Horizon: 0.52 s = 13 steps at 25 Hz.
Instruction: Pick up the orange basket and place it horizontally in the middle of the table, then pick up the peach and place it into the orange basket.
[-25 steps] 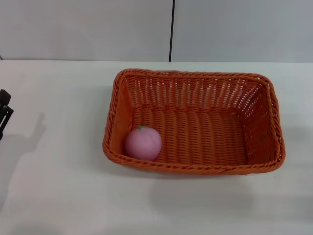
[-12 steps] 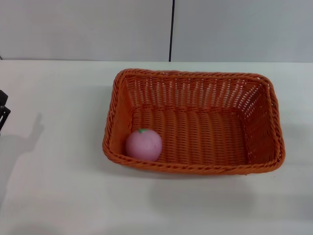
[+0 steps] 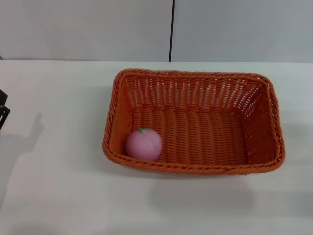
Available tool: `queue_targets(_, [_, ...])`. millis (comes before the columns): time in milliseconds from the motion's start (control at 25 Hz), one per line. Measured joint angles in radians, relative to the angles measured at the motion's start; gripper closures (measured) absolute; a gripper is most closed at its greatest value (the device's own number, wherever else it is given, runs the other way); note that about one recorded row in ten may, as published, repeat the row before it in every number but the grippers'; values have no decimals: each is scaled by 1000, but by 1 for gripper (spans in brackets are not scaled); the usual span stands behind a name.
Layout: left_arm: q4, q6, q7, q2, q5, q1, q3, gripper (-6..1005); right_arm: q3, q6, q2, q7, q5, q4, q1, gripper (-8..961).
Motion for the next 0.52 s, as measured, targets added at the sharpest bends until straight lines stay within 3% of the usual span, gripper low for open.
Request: queue_targets(520, [-5, -1, 0, 3, 0, -10, 0, 167, 0, 6, 0, 8, 2, -3, 10, 461])
